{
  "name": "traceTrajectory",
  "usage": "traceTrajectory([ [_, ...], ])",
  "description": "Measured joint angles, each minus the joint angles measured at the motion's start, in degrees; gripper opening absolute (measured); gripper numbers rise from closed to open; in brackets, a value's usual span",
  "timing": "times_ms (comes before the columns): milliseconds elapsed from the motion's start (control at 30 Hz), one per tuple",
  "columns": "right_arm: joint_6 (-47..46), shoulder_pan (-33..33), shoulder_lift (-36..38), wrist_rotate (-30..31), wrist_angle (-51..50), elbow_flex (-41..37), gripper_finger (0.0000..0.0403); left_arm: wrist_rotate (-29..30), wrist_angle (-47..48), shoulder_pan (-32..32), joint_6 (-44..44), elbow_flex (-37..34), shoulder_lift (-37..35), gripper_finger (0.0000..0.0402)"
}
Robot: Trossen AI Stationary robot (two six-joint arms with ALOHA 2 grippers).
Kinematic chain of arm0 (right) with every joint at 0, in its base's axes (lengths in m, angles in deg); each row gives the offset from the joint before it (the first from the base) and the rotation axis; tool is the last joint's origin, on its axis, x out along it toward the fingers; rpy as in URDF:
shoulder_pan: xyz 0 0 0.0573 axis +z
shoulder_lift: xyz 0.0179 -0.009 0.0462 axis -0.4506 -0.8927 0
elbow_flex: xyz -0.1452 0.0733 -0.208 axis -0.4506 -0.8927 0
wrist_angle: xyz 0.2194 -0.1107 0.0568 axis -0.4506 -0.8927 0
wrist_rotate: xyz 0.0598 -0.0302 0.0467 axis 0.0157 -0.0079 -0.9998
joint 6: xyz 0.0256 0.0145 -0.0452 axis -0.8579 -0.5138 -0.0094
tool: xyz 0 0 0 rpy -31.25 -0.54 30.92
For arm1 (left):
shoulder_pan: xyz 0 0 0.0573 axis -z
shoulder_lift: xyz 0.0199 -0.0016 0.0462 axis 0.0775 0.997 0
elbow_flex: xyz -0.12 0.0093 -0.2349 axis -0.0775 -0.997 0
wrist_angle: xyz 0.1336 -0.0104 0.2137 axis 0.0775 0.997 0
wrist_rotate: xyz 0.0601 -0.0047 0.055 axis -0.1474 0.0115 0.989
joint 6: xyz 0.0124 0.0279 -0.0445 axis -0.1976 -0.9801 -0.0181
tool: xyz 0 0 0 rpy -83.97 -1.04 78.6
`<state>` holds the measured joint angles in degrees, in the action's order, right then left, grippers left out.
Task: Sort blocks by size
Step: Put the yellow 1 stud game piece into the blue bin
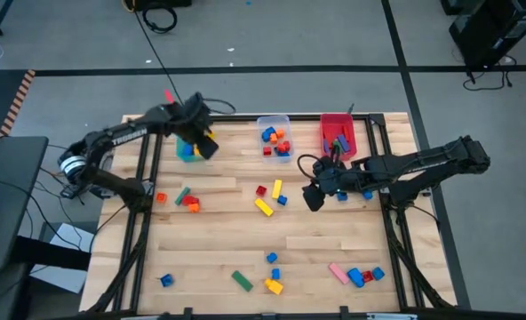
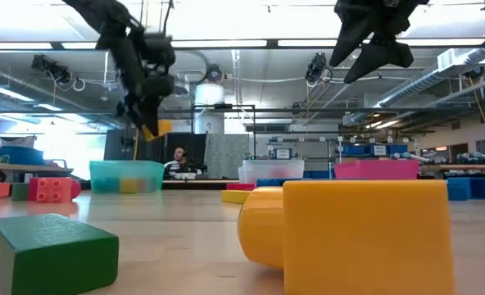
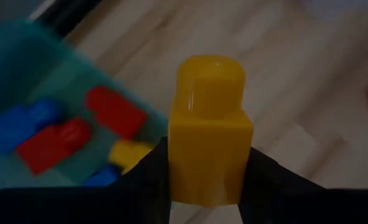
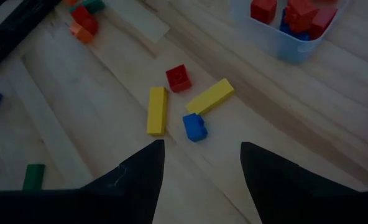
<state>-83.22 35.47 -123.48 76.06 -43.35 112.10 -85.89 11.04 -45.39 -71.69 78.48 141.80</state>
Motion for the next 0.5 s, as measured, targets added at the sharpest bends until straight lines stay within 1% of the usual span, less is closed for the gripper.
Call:
traceTrajectory([
  [100,-0.53,-0.69,0.0,0.01,0.16,-0.02,0.0225,-0.05,0.05,-4.48,2.71,-0.11,2.15,0.0138],
  [233,-1.65,-1.68,0.0,0.0,0.49,-0.02,0.0225,-0.18,0.23,-8.39,4.15,-0.09,5.49,0.0157],
  [367,-3.05,-2.6,0.0,0.0,0.51,-0.02,0.0225,-0.24,0.74,-10.19,4.46,-0.11,8.47,0.0162],
  [500,-3.2,-3.5,0.0,0.01,0.56,-0.02,0.0225,0.17,1.81,-10.56,4.12,-0.11,9.99,0.0164],
])
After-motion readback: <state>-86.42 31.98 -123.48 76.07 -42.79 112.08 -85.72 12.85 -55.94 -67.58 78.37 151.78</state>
